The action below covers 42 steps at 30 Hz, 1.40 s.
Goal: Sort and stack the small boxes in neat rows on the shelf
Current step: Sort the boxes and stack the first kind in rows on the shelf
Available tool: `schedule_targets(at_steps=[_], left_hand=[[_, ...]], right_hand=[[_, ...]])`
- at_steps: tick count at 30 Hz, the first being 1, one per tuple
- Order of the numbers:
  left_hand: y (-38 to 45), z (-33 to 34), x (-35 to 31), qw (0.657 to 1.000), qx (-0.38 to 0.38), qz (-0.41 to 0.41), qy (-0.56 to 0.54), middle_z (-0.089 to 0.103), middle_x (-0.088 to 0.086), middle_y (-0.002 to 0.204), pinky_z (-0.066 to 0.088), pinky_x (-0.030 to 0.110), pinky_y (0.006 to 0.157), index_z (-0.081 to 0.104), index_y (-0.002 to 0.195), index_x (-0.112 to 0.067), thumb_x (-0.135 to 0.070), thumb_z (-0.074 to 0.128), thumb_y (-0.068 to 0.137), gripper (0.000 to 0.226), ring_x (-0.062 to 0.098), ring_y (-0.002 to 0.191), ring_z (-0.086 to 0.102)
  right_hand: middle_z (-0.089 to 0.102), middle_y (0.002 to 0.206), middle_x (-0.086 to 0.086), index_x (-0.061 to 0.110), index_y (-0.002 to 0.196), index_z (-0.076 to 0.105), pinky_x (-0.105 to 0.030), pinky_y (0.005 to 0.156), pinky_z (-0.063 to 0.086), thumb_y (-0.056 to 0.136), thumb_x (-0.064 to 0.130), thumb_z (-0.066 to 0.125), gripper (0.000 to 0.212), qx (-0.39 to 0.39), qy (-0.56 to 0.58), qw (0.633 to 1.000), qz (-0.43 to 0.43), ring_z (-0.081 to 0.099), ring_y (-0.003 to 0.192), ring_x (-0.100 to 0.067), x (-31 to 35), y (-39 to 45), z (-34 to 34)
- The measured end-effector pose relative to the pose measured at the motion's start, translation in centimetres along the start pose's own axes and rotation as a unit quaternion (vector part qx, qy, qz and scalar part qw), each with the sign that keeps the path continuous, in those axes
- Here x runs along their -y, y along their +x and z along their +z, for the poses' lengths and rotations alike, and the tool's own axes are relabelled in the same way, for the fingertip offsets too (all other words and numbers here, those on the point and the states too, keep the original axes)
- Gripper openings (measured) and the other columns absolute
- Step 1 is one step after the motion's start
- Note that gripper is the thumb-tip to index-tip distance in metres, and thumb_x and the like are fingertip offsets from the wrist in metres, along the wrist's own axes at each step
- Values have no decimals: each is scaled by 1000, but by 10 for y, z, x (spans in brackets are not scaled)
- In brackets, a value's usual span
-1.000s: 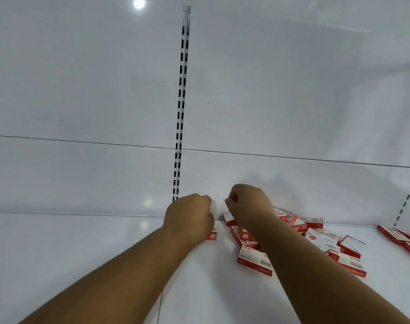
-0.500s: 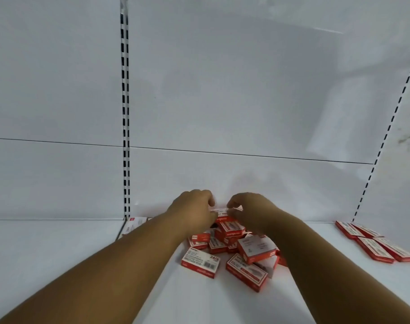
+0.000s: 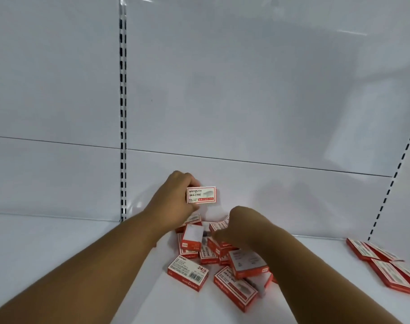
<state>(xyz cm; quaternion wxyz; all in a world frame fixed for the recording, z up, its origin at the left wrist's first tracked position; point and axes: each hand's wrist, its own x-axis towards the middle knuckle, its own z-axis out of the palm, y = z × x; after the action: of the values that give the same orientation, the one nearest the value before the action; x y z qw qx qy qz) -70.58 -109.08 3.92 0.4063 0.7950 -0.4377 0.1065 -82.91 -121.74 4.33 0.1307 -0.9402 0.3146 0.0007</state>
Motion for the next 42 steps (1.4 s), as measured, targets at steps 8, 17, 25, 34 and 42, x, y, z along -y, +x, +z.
schedule_targets(at_steps=[8,17,25,34,42], left_hand=[[-9,-9,-11,894,-17,-211,-395,70,3,101,55,31,68,52,118,-22,-1,70,85,42,19,84,71],[-11,4,-66,850,66,-254,-456,70,10,96,55,32,59,59,107,-17,-10,62,93,16,21,76,70],[1,85,-151,902,152,-192,-356,70,4,94,47,30,62,61,102,-19,-17,70,87,17,19,83,64],[19,217,-250,913,172,-206,-307,65,6,103,54,32,67,49,120,-18,-12,52,91,29,20,83,71],[31,281,-261,964,180,-183,-67,60,7,126,54,35,90,50,134,-21,-17,60,86,49,25,107,62]], right_hand=[[68,90,-3,21,104,52,-27,52,55,83,28,75,32,-145,414,899,-11,69,64,-15,7,-16,-11],[69,95,1,23,104,57,-31,70,57,96,19,60,10,-309,601,736,44,68,83,-20,-26,-49,-13],[73,91,-7,13,98,58,-37,64,54,88,6,65,15,-412,563,711,84,69,74,-25,-153,-79,-25],[72,83,-7,13,89,63,-37,56,60,84,3,64,11,-335,441,821,136,72,61,-26,-306,-51,-60],[69,76,-9,14,84,60,-40,59,61,81,6,64,9,-210,322,915,123,70,53,-23,-350,5,-58]])
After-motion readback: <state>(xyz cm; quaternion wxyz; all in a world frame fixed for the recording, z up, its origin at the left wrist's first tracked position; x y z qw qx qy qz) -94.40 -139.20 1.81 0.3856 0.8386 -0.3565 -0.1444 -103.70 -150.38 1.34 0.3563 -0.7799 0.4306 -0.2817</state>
